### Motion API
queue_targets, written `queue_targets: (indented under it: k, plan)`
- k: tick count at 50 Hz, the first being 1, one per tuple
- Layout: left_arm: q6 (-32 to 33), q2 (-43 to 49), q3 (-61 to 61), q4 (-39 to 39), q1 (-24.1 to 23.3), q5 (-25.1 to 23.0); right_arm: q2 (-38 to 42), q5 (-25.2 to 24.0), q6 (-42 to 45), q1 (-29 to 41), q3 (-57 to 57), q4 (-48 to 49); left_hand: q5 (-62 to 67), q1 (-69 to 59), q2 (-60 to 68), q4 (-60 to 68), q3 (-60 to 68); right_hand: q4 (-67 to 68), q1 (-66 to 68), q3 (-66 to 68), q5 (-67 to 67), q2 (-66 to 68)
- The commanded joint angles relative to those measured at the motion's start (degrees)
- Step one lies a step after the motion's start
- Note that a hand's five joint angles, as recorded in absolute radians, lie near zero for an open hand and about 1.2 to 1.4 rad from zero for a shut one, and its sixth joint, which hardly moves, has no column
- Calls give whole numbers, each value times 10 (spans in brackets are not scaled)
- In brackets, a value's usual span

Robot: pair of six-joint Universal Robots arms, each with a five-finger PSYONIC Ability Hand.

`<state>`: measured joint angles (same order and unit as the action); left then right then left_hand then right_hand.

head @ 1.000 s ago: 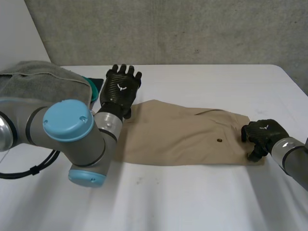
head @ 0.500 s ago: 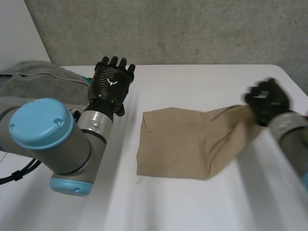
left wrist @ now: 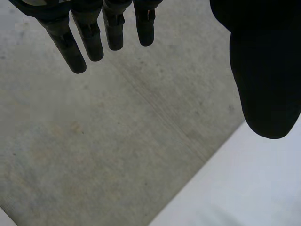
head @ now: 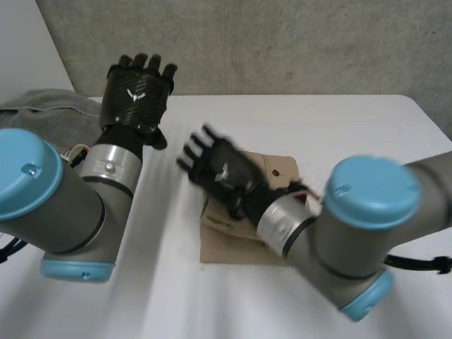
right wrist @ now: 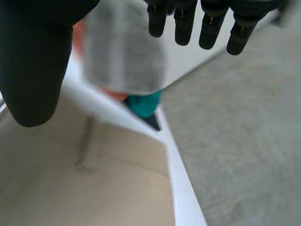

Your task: Fold the laundry.

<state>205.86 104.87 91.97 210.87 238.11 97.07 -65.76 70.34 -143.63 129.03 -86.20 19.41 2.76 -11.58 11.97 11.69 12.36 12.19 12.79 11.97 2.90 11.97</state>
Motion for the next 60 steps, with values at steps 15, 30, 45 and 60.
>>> queue_targets:
  k: [15,30,45,60]
  plan:
    - [-91,272,-317,-200,-121,-62,-54,47,-300,-222,7,-175,-25,14,-18,-15,-21,-22,-28,-20,-29,-20]
    - [-51,327,-293,-324,-111,66,134,18,-287,-174,100,-205,-15,4,-7,-5,-11,-22,-28,-20,-29,-20]
    - [-27,294,-295,-327,-98,65,125,105,-164,-154,128,-220,-22,10,-14,-11,-18,-22,-28,-20,-29,-20]
    - [-92,137,-282,-318,-57,-170,-54,169,-306,-226,-54,-140,-14,2,-6,-3,-10,-22,-28,-20,-29,-20]
